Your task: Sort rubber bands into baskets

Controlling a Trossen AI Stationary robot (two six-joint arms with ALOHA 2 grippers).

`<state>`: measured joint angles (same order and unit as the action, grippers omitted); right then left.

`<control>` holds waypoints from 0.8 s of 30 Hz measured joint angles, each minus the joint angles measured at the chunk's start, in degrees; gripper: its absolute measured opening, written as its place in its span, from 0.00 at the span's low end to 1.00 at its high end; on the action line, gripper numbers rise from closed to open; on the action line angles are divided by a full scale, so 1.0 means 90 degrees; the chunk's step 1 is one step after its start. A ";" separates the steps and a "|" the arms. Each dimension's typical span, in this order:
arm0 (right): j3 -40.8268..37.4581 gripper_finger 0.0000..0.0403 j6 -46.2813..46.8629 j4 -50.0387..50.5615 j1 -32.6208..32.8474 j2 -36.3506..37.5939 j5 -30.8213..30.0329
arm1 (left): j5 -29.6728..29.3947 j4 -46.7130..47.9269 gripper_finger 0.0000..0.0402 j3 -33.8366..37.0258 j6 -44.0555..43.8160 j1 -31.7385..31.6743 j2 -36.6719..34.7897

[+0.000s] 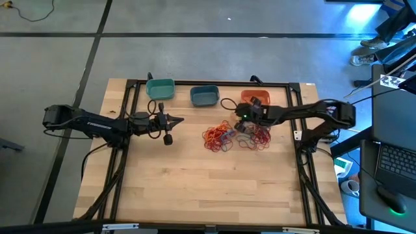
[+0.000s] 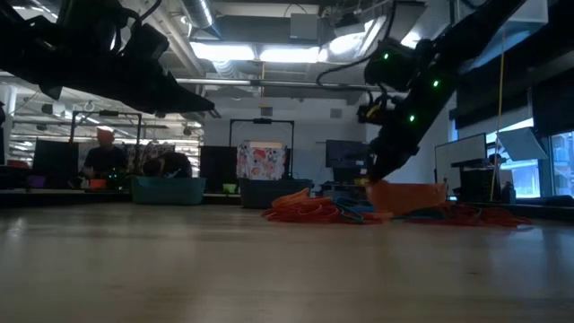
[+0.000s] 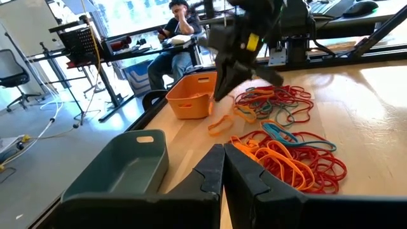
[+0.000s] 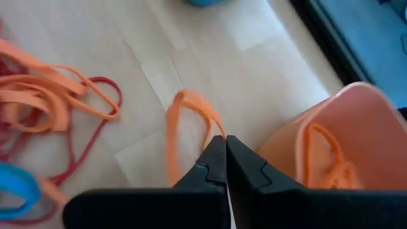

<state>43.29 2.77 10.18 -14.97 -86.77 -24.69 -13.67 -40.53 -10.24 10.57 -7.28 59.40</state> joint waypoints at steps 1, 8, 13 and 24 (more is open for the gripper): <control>0.0000 0.00 0.0000 0.0087 0.0002 0.0105 -0.0120 | 0.0001 0.0001 0.01 0.0000 0.0000 -0.0001 0.0001; 0.0000 0.00 -0.0003 0.0479 -0.0265 0.0704 -0.1461 | 0.0000 0.0000 0.01 0.0000 -0.0012 0.0000 0.0000; 0.0005 0.00 0.0023 0.0759 -0.0699 0.0769 -0.1868 | 0.0000 -0.0006 0.01 0.0000 -0.0012 0.0000 0.0001; 0.0005 0.23 0.0550 0.0781 -0.1351 0.0581 -0.1102 | 0.0002 -0.0045 0.01 0.0000 -0.0029 0.0001 0.0002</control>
<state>43.33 7.73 17.20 -27.13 -81.54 -34.61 -13.65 -40.93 -10.24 10.31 -7.27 59.42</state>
